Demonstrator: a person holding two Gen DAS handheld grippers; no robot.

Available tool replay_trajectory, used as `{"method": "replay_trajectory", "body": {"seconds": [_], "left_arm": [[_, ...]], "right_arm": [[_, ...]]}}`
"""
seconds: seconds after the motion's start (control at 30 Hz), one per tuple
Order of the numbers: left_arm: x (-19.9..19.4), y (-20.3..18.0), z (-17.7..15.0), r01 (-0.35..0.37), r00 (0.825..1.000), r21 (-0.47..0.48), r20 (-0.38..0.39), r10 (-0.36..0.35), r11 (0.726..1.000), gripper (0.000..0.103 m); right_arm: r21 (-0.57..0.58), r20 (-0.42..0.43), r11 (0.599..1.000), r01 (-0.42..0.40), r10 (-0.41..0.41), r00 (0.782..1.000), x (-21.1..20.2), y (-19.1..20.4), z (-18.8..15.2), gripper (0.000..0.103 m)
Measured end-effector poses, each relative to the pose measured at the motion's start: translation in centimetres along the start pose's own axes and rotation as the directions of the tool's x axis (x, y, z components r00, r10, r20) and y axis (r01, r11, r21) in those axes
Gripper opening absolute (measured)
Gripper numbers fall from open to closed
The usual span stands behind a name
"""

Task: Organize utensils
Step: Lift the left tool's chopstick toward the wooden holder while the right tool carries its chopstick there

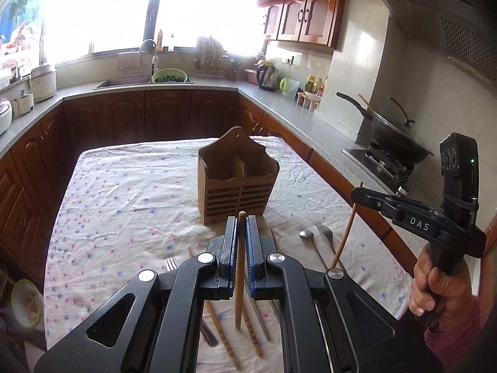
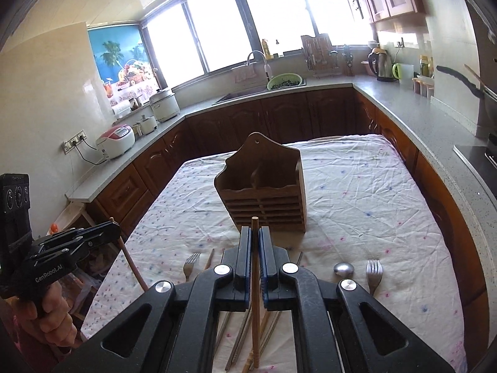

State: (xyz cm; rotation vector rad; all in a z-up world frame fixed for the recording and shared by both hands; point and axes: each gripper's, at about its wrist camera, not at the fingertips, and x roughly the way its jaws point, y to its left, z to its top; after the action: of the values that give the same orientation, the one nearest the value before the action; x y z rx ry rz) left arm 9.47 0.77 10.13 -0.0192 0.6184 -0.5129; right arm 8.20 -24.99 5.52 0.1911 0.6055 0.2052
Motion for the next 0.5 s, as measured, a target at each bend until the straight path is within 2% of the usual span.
{"method": "replay_trajectory", "body": {"seconds": [0.2,0.5], "left_arm": [[-1.3,0.3,0.9,-0.006,0.998,-0.019,0.069,0.007,1.000,0.004],[-1.1,0.6,3.7,0.001,0.992,-0.040,0.128,0.005,0.999,0.004]], "right_arm": [[-0.013,0.066,1.000,0.022,-0.021,0.998,-2.3,0.6,0.7,0.005],[-0.001,0.171,0.999,0.049,-0.048,0.984,-3.9,0.0,4.1,0.005]]}}
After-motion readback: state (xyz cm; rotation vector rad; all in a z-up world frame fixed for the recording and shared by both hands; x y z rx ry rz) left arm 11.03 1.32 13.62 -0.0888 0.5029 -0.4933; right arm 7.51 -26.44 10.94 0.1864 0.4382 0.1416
